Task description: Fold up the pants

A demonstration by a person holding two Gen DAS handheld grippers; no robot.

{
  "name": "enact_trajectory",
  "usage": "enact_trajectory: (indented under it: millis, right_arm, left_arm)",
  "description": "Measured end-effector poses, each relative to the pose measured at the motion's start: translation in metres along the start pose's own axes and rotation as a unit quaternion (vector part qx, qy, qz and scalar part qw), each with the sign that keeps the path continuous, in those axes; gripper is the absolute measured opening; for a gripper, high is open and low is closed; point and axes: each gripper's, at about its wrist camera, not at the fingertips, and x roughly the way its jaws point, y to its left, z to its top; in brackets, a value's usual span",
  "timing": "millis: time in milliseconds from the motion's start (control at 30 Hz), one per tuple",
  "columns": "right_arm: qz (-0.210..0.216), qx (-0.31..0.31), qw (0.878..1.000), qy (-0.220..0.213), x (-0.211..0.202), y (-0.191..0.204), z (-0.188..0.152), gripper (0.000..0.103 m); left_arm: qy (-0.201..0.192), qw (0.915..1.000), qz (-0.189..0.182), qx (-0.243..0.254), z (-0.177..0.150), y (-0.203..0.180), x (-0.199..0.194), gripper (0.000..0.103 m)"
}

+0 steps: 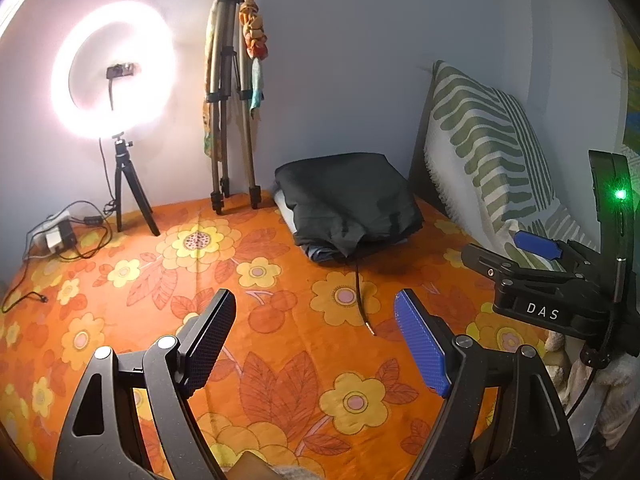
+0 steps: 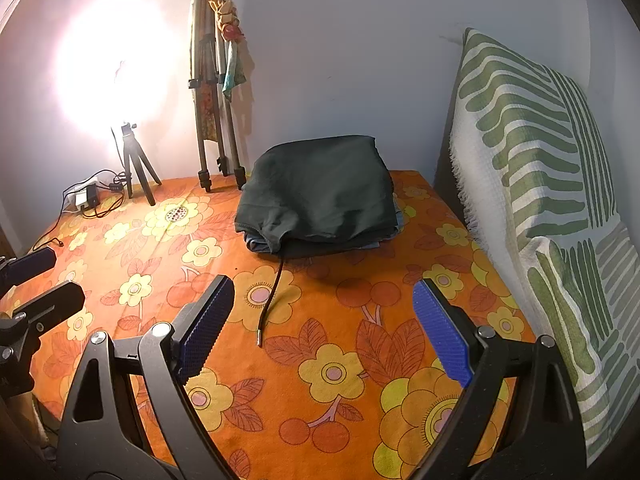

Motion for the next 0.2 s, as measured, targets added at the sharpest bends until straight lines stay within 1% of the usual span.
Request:
enact_trajectory:
  millis: [100, 200]
  right_arm:
    - [0.000, 0.001, 1.000, 0.001, 0.0001, 0.0004, -0.0008, 0.093]
    - [0.001, -0.001, 1.000, 0.001, 0.0010, 0.0005, -0.0004, 0.093]
  left_arm:
    - [-0.005, 1.0000, 0.002, 0.003, -0.0008, 0.0004, -0.0011, 0.082]
    - [-0.002, 1.0000, 0.002, -0.001, -0.0010, 0.0019, -0.0011, 0.082]
